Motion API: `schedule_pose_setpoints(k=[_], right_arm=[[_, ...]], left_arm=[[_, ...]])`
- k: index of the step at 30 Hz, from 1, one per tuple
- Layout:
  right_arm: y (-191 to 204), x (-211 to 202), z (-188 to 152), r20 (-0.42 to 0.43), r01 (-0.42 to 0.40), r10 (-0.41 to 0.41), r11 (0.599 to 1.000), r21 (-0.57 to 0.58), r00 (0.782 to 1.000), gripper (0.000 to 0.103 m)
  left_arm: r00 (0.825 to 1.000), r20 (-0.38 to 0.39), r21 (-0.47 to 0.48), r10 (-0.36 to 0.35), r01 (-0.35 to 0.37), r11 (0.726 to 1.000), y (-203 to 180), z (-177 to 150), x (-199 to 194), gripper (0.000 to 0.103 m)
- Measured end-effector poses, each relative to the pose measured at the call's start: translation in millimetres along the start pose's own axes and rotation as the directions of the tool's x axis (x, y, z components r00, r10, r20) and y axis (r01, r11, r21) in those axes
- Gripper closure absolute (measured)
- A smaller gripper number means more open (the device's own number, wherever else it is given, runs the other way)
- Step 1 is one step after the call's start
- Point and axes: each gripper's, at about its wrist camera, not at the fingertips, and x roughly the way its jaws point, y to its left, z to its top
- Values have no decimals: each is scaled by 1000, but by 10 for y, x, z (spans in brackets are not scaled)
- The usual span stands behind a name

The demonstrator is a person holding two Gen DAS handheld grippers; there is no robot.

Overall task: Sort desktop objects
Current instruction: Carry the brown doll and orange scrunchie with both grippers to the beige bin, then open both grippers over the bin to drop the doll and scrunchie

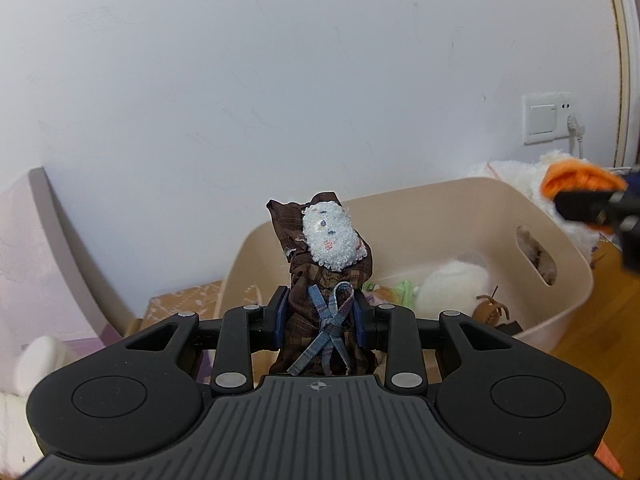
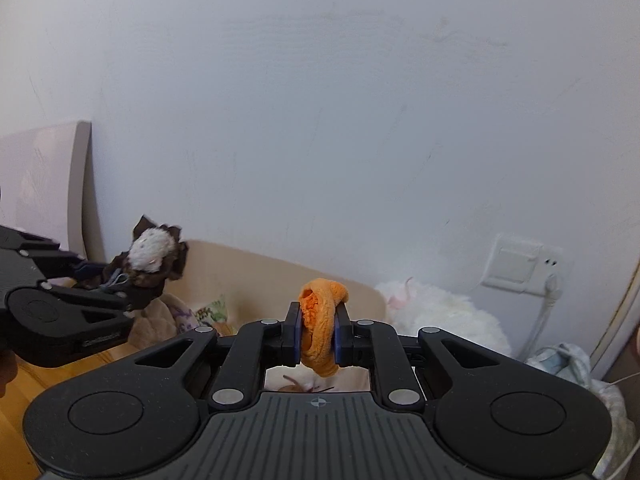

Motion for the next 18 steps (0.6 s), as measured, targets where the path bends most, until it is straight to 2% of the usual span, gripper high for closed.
schedule_pose_setpoints(k=[6,13,14,16,17,18], right_arm=[[-54,364,-87,-75,-9,13,999,45,997,89],[73,642,-172,-133,6,-4,1000,19,991,87],[111,667,-192,-136,11,-11,1000,5,991,75],[118,669,-183,-135,13,-16,1000,-17,991,62],[125,653,-179,-132,15,-18,1000,-25,991,53],[127,640,-184,-130,16,-20,999,-31,991,49]], left_arm=[[999,-40,4,-2,2,1000,-113,18,285,72],[998,-63,22,-1,3,1000,-193,-25,417,69],[998,-56,24,-1,2,1000,-200,-43,421,62],[999,-30,19,-11,12,1000,-200,-70,384,46],[1000,-11,9,-8,9,1000,-191,-81,353,34],[1000,11,-3,-3,3,1000,-188,-92,323,29]])
